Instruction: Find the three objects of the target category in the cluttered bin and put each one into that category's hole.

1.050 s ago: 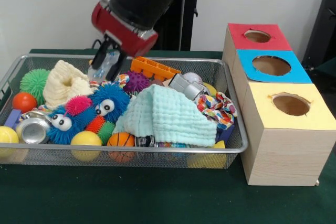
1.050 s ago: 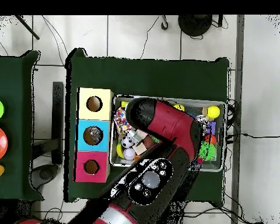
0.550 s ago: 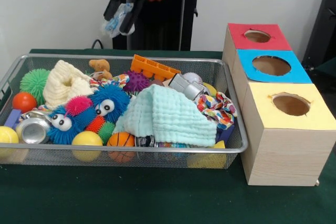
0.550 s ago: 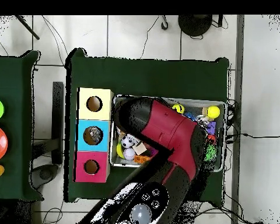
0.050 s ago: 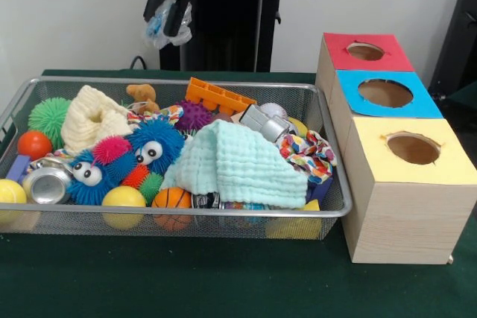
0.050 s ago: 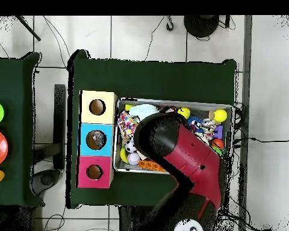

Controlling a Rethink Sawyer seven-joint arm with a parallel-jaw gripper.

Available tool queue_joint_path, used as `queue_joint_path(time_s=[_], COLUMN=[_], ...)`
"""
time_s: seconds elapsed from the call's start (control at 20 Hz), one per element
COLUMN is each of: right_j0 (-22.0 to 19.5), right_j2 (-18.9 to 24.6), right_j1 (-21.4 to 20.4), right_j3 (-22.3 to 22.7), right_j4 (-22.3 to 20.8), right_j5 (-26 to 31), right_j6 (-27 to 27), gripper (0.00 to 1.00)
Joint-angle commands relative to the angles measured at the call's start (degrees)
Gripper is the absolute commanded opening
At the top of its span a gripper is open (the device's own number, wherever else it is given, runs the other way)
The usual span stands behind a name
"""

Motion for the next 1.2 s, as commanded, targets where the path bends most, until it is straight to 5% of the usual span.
queue_joint_path(time_s=[0.05, 0.55, 1.2], right_j0=[-5.34, -4.81, -7.28], right_j2=[20.39, 22.58, 28.15], right_j1=[-4.8, -6.98, -8.08], right_j3=[18.26, 21.92, 25.01], right_j4=[2.16, -8.37, -9.79], right_j5=[-10.33, -22.2, -24.04], right_j6=[4.1, 6.11, 9.69], gripper=[0.0, 0.0, 0.0])
